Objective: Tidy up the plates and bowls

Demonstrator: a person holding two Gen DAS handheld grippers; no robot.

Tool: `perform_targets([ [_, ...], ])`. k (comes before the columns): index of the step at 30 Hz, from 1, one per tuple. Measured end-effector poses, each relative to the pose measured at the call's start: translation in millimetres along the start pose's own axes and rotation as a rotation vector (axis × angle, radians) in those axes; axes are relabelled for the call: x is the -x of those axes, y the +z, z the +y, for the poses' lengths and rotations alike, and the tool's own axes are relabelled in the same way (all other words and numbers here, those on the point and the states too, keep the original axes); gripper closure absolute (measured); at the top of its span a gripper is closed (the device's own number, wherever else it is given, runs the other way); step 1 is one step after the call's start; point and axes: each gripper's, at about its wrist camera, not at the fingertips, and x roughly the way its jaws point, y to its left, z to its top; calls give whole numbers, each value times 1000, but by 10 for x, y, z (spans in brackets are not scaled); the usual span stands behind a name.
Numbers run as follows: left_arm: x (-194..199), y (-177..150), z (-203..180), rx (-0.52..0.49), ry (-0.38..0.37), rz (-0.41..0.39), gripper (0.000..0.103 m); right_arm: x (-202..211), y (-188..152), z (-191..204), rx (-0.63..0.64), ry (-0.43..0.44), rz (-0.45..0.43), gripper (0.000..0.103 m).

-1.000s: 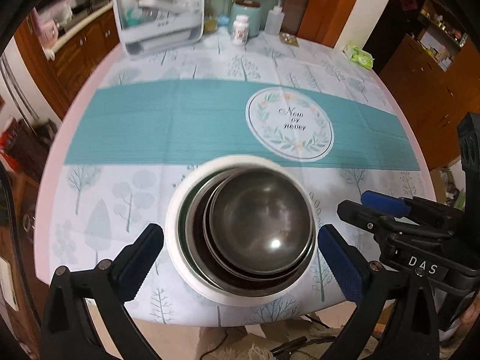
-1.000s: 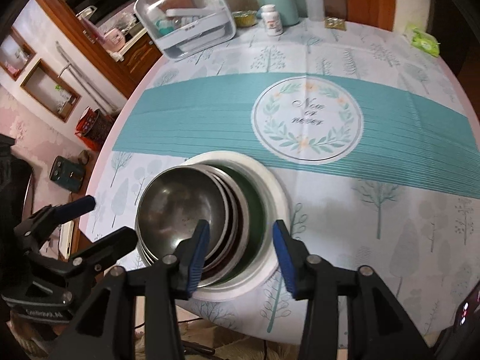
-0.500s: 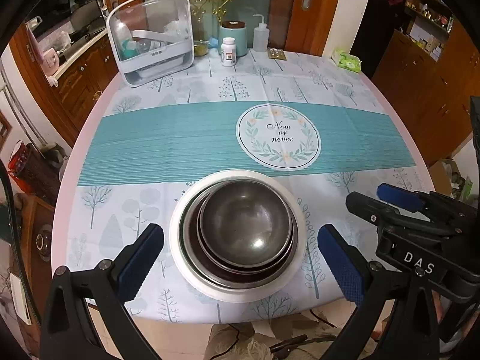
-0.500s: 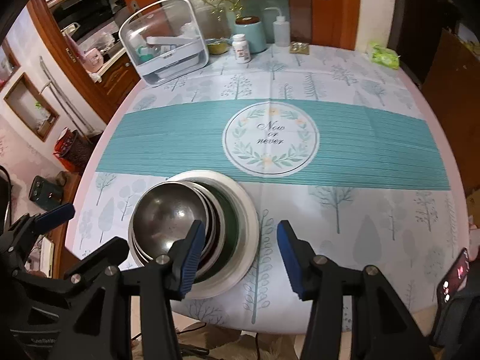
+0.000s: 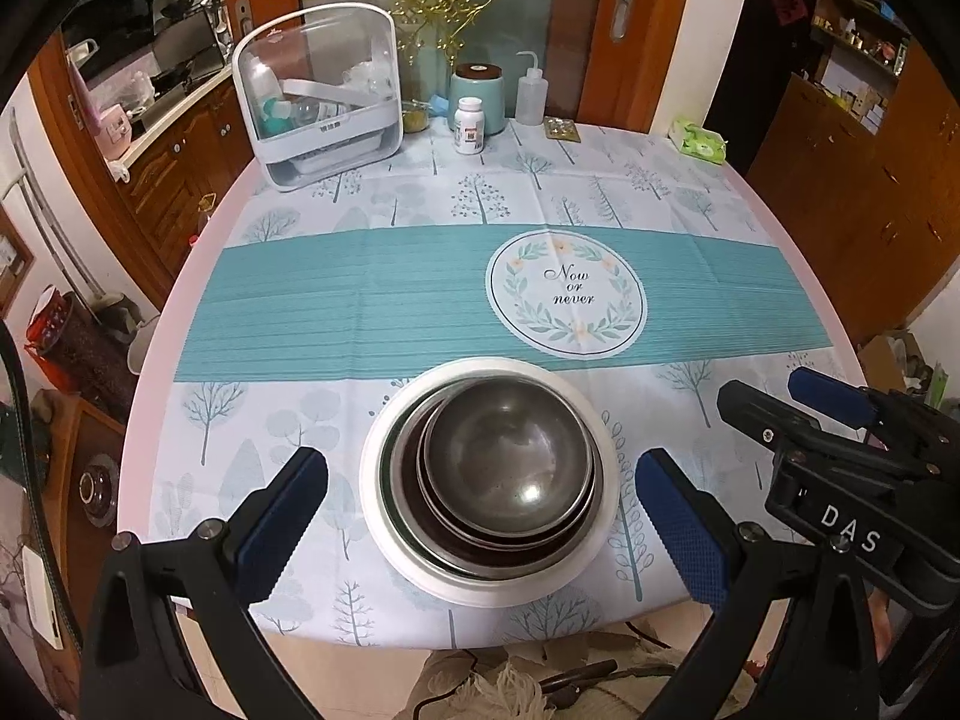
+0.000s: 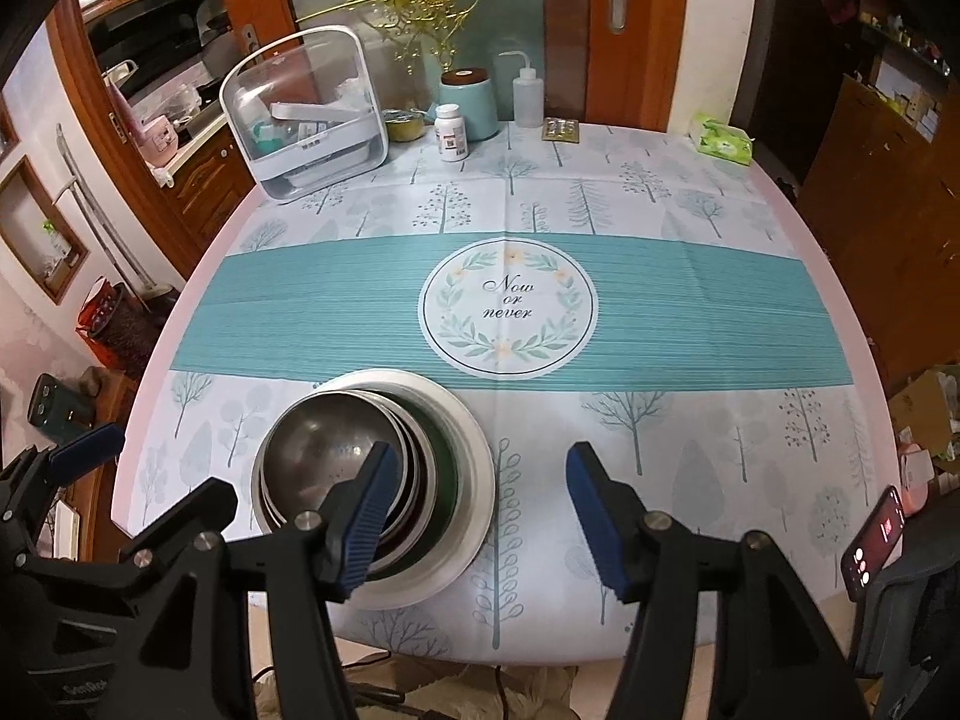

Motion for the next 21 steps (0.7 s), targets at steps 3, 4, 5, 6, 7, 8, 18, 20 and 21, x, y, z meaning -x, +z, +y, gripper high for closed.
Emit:
perform_targets([
  [3, 18, 18, 0, -8, 4, -11, 1, 42, 6, 11, -1, -16, -16, 44],
  [4, 17, 21, 1, -9, 4, -13, 1, 47, 7, 8, -2, -17, -19, 44],
  [5, 20, 24, 5, -9, 3, -15, 1, 58, 8, 8, -4, -20, -22, 44],
  [6, 19, 28, 9, -9, 4, -16, 1, 70, 8, 12, -5, -22, -23, 44],
  [7, 15, 29, 11, -8, 7, -17, 1, 77, 8, 12, -5, -23, -26, 44],
  [8, 11, 30, 10, -7, 10, -18, 1, 89, 11, 12, -4, -27, -30, 44],
  [18, 31, 43, 0, -7, 35, -28, 1, 146, 22, 5, -6, -36, -50, 44],
  [20, 24, 44, -9, -5, 39, -25, 1, 147, 23, 8, -4, -37, -50, 44],
  [21, 29, 47, -6, -4, 41, -26, 1, 147, 21, 9, -6, -37, -50, 44],
])
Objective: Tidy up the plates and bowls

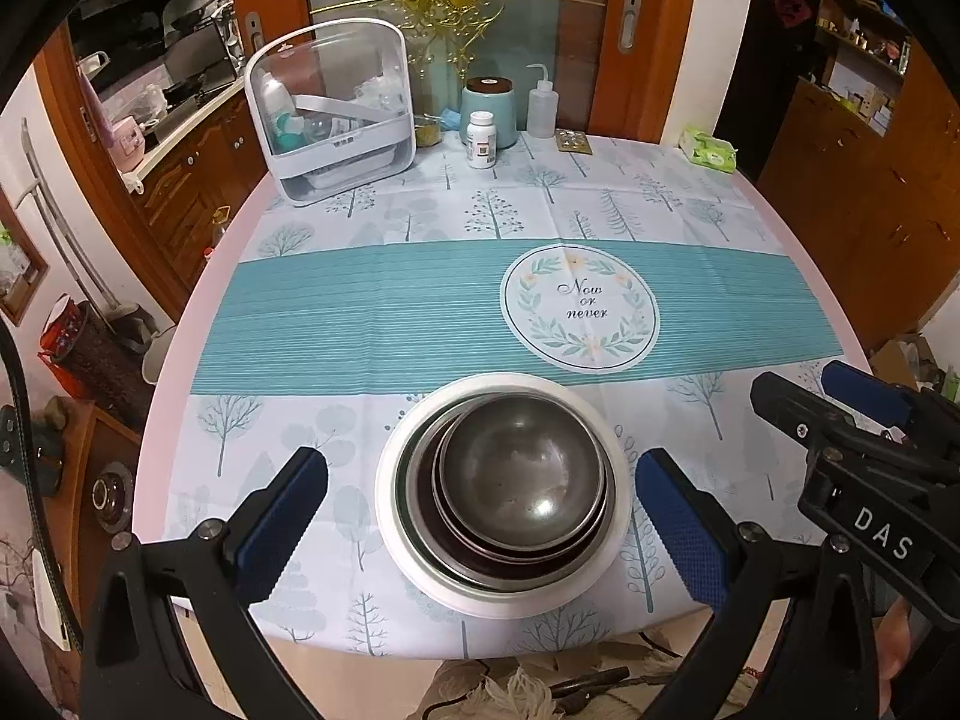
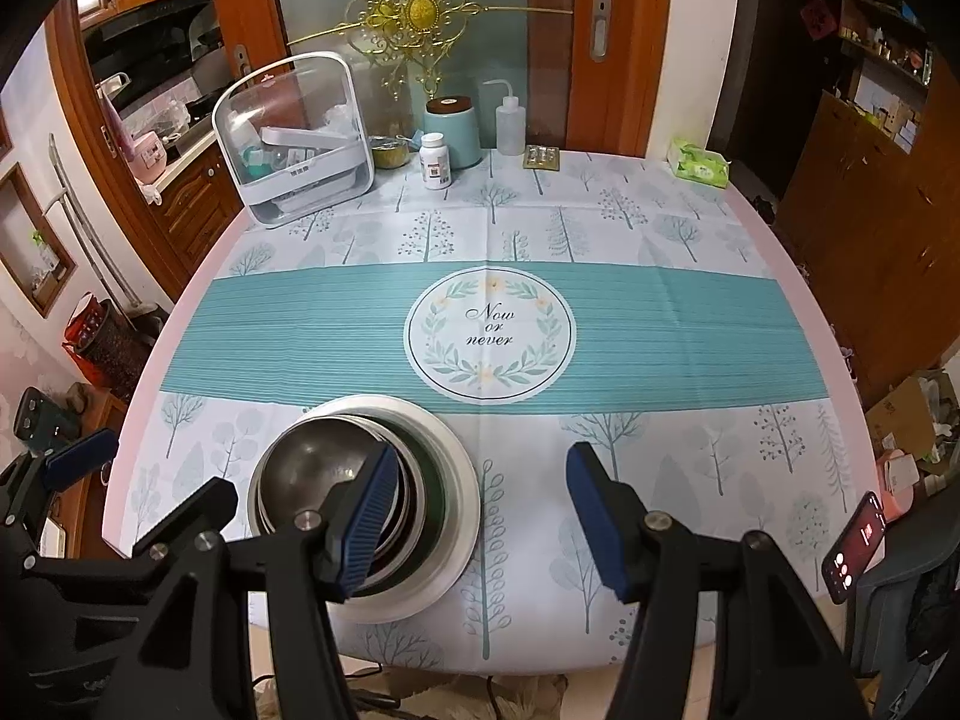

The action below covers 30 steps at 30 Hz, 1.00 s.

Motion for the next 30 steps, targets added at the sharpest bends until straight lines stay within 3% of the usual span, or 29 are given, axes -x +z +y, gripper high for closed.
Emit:
perform_targets([
  [30, -11, -27, -24, 16, 8, 8, 1, -7, 15, 7, 2, 0, -1, 44],
])
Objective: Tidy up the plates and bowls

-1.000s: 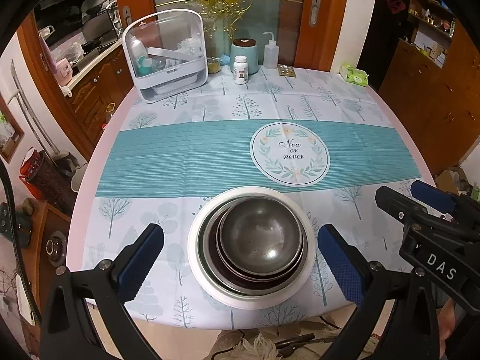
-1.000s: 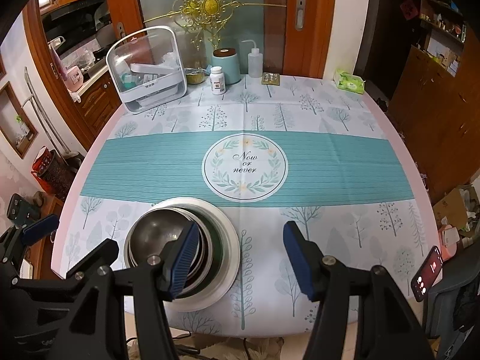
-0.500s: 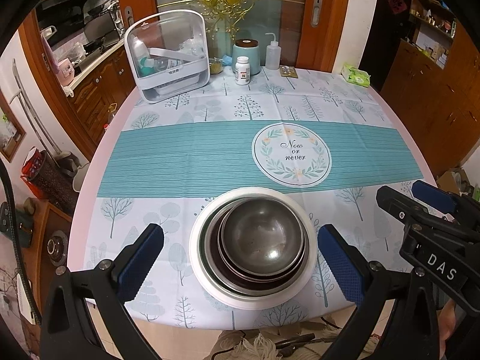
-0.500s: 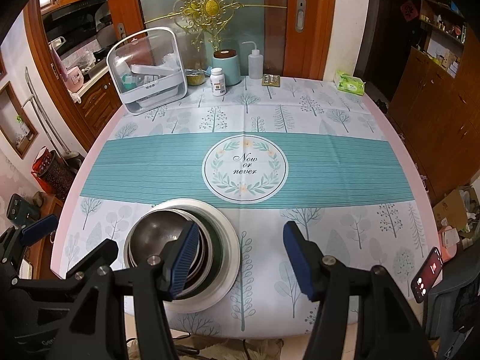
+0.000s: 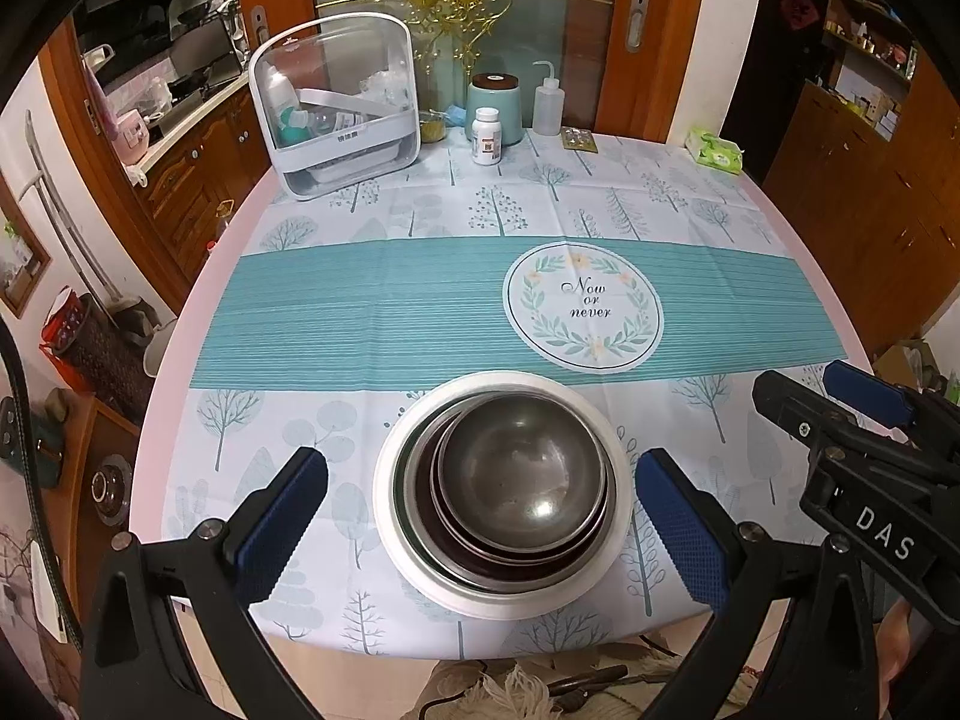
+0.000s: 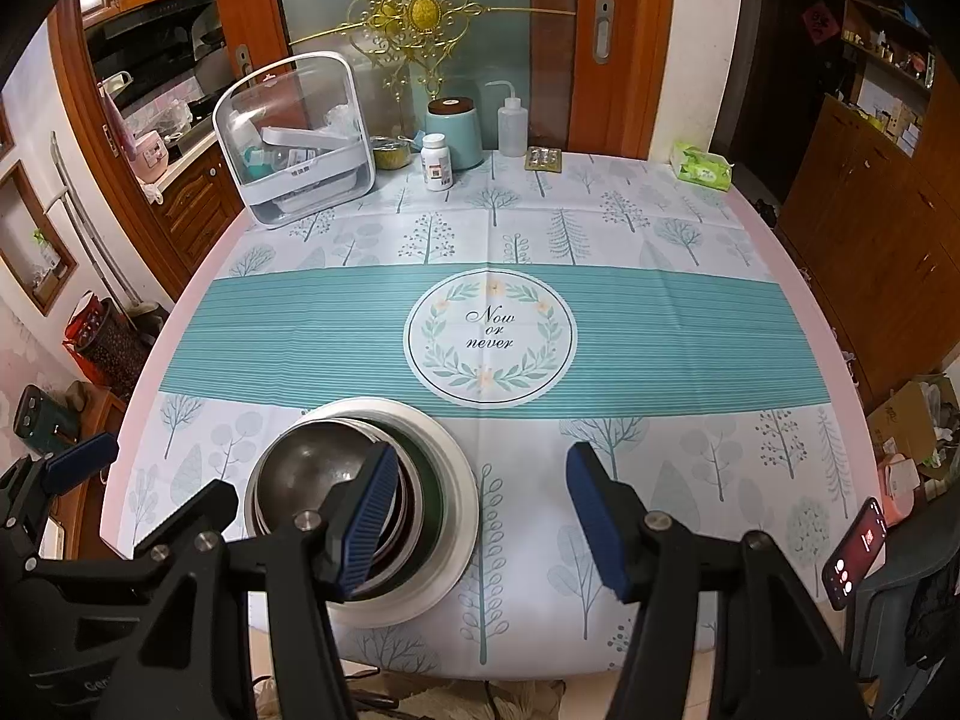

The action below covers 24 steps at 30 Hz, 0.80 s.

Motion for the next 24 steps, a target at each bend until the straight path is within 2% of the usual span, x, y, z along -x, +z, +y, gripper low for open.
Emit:
perform_targets([
  [24, -51, -12, -60, 17, 4, 15, 1, -73, 10, -31, 3, 7, 9, 44],
])
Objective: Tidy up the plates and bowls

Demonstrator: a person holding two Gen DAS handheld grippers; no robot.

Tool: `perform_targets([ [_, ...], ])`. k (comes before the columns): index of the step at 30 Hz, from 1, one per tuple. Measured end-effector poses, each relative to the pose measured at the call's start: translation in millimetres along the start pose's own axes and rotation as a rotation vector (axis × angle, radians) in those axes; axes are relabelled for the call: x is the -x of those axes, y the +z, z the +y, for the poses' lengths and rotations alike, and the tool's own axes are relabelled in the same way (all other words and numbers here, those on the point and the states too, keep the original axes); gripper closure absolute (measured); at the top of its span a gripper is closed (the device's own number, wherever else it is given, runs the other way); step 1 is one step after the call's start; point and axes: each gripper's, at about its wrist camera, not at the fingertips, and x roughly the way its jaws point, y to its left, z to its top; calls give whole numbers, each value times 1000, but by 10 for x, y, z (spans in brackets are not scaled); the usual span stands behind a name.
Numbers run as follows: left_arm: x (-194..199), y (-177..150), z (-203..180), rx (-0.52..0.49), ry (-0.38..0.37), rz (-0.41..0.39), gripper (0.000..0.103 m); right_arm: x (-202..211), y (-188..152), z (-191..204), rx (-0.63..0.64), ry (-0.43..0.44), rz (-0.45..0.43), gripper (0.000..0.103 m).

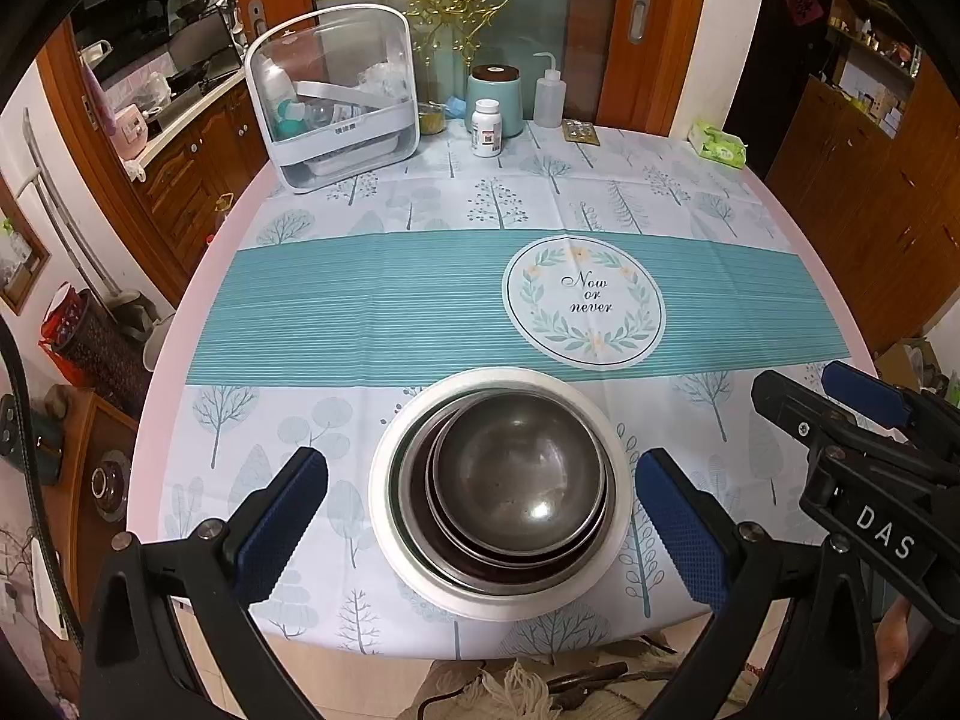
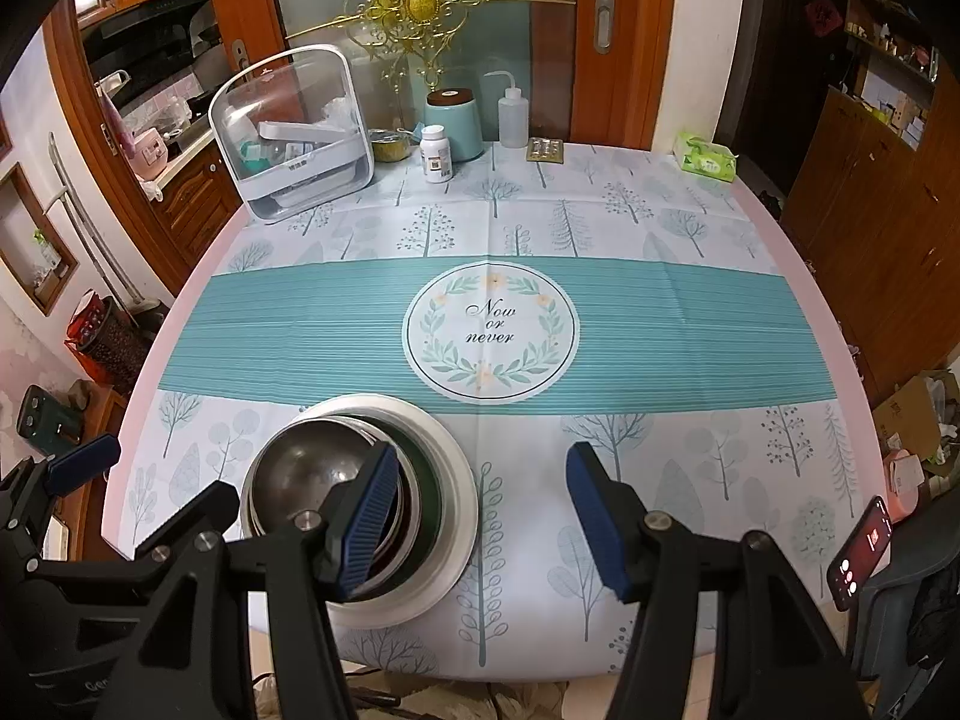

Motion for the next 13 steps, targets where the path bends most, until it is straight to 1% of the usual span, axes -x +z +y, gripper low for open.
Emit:
perform_targets([
  [13, 20, -37, -16, 13, 6, 6, 1, -35, -16, 28, 2, 7, 6, 44],
])
